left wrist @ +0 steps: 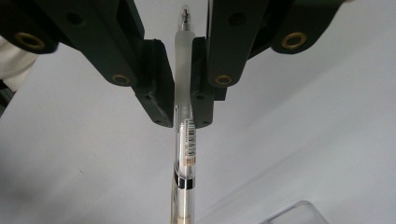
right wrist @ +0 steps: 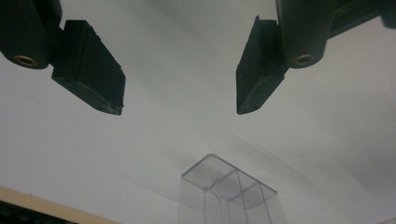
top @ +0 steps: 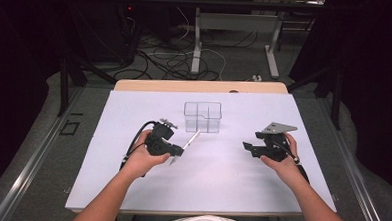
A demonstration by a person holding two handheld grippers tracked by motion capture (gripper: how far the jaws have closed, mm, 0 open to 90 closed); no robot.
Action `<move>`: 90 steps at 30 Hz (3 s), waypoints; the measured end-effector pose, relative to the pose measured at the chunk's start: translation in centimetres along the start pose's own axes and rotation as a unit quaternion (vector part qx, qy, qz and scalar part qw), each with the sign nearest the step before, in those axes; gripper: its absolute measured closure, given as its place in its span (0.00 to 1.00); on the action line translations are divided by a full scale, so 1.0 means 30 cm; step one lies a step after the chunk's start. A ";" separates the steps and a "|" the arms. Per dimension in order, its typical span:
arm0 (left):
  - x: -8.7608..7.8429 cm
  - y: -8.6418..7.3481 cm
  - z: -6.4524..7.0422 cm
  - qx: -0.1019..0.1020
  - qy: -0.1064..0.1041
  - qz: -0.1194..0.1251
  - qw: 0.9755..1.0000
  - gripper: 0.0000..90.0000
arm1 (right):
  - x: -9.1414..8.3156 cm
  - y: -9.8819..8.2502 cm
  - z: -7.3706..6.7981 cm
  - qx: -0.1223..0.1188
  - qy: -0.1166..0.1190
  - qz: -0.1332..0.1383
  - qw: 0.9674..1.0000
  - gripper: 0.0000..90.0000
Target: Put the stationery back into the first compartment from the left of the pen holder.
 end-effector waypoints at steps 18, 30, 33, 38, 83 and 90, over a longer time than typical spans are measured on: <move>0.114 0.013 0.016 -0.010 -0.047 -0.034 0.998 0.89 | 0.040 0.048 -0.152 -0.153 0.013 0.000 0.988 0.24; 0.141 0.004 0.031 -0.019 -0.066 -0.044 0.997 0.89 | 0.055 0.047 -0.221 -0.300 -0.010 -0.012 0.954 0.31; 0.139 0.003 0.034 -0.022 -0.071 -0.044 0.996 0.89 | 0.059 0.046 -0.243 -0.340 -0.004 -0.014 0.940 0.35; 0.134 0.003 0.036 -0.027 -0.077 -0.044 0.996 0.89 | 0.064 0.039 -0.293 -0.409 0.005 -0.014 0.913 0.43; 0.196 0.028 0.120 -0.049 -0.133 -0.056 0.988 0.89 | 0.122 -0.051 -0.458 -0.687 0.005 -0.008 0.726 0.78; 0.202 0.033 0.135 -0.052 -0.144 -0.054 0.987 0.89 | 0.122 -0.055 -0.463 -0.690 0.009 -0.010 0.724 0.82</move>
Point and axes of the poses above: each handheld gripper's, and its own axes: x roughly forward along the jaws, y roughly out of its top, z roughly to its right, the point moved 2 cm from there along x, roughly forward along the jaws, and after that the axes turned 2 degrees about x, right-handed, at the moved point
